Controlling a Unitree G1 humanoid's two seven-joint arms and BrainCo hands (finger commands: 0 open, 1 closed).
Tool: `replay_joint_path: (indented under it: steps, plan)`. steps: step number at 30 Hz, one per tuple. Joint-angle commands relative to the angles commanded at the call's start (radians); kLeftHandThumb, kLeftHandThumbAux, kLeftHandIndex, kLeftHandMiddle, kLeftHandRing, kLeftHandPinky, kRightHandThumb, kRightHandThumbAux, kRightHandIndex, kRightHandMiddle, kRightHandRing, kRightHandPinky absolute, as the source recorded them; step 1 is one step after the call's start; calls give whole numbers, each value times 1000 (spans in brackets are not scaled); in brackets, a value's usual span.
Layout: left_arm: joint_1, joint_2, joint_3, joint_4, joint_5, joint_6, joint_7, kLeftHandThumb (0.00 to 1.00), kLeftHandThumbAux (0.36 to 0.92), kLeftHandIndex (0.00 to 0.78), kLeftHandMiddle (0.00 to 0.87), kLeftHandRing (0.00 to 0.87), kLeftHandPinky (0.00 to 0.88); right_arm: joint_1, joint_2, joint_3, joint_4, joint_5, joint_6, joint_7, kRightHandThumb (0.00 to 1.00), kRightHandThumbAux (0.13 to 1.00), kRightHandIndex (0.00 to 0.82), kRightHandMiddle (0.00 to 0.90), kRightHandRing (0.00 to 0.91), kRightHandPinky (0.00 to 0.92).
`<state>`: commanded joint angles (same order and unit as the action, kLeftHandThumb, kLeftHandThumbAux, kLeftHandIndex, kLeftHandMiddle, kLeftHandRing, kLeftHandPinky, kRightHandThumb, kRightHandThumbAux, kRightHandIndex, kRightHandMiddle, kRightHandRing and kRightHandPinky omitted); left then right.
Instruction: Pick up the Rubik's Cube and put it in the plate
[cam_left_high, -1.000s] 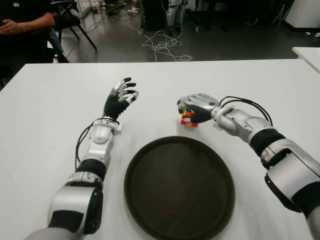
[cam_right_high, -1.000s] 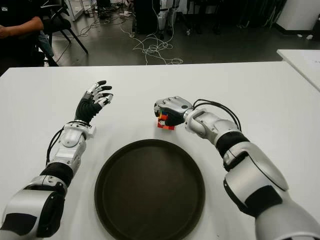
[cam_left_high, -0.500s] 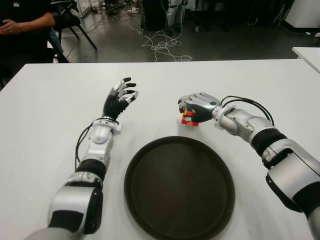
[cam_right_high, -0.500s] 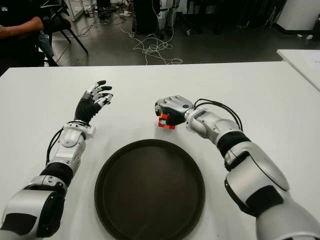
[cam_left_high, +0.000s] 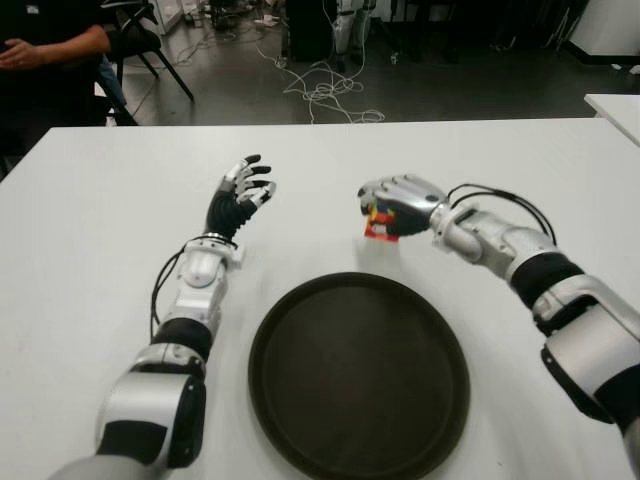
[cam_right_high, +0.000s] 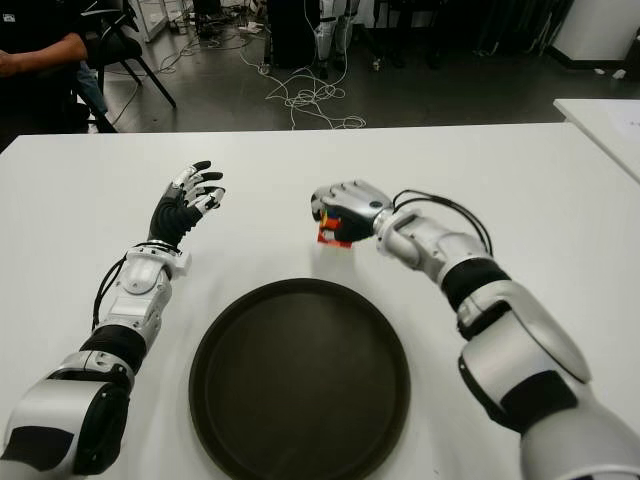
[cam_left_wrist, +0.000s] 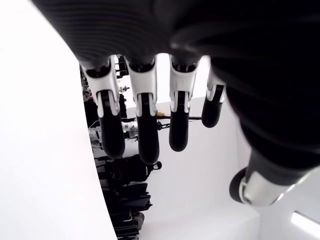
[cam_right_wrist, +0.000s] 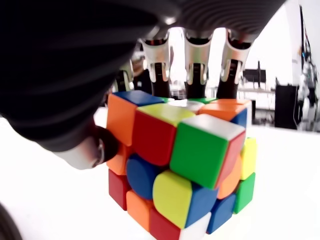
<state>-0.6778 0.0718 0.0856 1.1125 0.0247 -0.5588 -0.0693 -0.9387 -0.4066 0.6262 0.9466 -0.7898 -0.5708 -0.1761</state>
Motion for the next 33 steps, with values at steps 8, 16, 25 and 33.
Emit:
replay_joint_path:
  steps: [8,16,25,33]
  plan:
    - [-7,4,-1,9,3,2,1,117,669,177,254,280,313,76,-76,-86,-244,36,28,89,694,733,416,505,512,465]
    - [-11,3,5,14,-7,6,-13,119,667,175,252,277,306,143,-88,-147,-387,30,94,96,695,735,412,446,445,411]
    - [-13,3,10,16,-14,8,-23,128,677,175,256,279,306,195,-99,-212,-507,45,116,93,696,734,413,427,432,410]
    - [-15,-1,17,22,-22,4,-32,127,670,174,253,279,310,248,-112,-263,-616,65,138,133,696,734,413,420,419,389]
